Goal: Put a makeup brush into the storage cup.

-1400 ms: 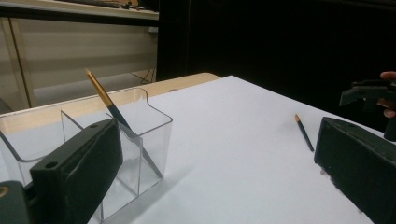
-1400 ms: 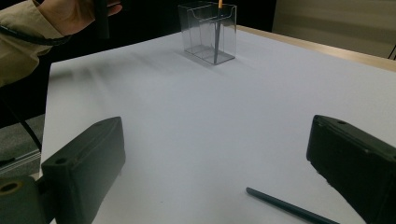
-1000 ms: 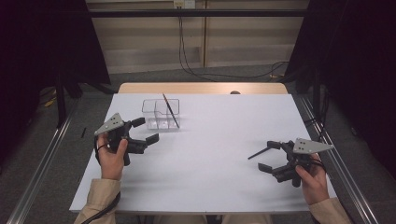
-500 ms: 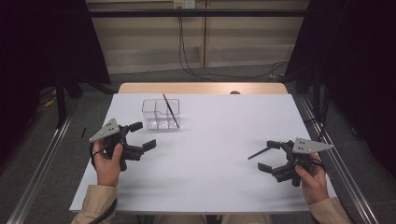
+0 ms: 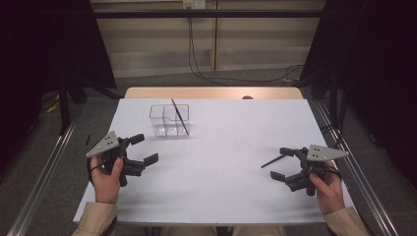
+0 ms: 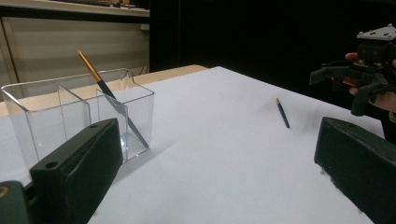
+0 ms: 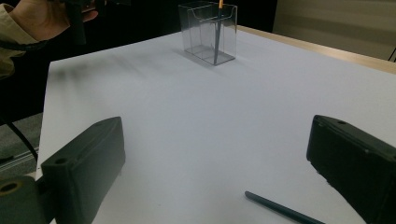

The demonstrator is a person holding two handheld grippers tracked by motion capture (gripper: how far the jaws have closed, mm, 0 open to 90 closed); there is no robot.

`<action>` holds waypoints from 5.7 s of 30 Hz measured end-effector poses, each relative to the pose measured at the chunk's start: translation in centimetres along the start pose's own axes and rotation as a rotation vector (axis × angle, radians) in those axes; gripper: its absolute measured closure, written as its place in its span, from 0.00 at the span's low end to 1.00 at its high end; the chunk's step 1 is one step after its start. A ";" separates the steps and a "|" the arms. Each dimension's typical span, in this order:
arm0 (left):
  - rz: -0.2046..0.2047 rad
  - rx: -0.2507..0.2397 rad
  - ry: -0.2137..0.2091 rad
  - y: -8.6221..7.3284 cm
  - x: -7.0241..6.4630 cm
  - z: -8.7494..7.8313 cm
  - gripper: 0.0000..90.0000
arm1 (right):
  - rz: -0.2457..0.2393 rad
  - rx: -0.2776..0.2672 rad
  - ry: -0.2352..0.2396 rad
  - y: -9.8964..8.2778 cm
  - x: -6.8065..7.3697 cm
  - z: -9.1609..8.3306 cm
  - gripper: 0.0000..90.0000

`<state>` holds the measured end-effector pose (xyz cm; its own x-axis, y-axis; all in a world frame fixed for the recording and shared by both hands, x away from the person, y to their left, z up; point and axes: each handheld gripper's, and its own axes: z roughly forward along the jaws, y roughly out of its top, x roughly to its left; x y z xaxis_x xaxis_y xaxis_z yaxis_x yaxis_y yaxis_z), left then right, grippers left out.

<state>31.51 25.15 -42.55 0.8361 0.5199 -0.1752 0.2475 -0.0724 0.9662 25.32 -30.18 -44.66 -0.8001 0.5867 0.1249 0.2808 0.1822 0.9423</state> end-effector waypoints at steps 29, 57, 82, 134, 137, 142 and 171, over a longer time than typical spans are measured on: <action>-0.006 0.005 0.007 -1.3 -0.8 -2.3 0.01 | 0.000 0.003 -0.001 0.5 -0.5 0.7 0.04; 0.001 0.020 0.005 -1.7 -1.4 -2.3 0.01 | 0.034 0.027 -0.118 1.4 -4.9 1.2 0.04; 0.000 0.026 -0.001 -1.7 -1.2 -2.2 0.01 | 0.002 0.238 -0.100 3.1 -7.3 2.4 0.05; 0.012 0.052 -0.010 -1.7 -1.2 -1.7 0.01 | -0.117 0.846 -0.071 4.3 -10.1 3.7 0.16; 0.010 0.051 -0.012 -1.7 -1.2 -1.6 0.01 | -0.127 0.866 -0.066 4.1 -10.3 3.8 0.17; 0.010 0.051 -0.013 -1.7 -1.2 -1.6 0.01 | -0.150 0.891 -0.074 3.6 -10.4 3.8 0.21; 0.016 0.067 -0.029 -1.8 -1.3 -1.0 0.02 | -0.164 0.960 0.015 2.0 -10.7 4.8 0.45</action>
<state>29.49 25.51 -43.87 0.8536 0.4938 -0.1658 0.2654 -0.1384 0.9542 37.06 -32.29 -45.58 -0.8725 0.4880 0.0252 0.4729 0.8303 0.2950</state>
